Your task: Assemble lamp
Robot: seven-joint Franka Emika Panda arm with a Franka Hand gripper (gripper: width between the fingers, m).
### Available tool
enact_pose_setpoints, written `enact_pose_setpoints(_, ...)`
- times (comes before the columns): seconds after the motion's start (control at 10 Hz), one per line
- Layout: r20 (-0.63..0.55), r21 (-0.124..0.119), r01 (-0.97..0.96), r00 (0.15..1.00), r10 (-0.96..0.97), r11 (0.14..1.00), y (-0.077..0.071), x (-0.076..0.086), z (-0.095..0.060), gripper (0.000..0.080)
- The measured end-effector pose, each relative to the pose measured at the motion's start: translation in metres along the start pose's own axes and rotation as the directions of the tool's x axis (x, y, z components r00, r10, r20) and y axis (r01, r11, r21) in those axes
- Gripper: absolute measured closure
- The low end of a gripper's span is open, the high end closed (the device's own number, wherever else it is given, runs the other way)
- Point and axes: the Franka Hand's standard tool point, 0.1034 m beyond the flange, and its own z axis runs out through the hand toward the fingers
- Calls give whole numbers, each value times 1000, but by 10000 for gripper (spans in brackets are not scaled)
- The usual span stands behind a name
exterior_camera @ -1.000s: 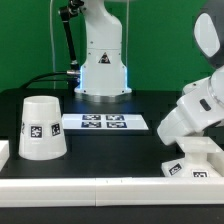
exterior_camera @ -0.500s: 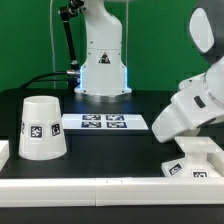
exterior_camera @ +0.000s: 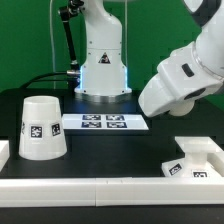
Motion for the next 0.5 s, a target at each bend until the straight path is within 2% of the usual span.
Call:
enact_pose_setpoints(0.1, -81, -14, -2, 997, 1, 1000, 4, 10, -5, 222)
enact_pose_setpoints(0.2, -197, -30, -14, 980, 8, 999, 8, 12, -9, 222)
enact_pose_setpoints(0.3, -230, -36, 0, 973, -9, 999, 11, 4, -9, 222)
enact_pose_setpoints(0.5, -344, -23, -3, 939, -6, 1000, 29, -1, -30, 222)
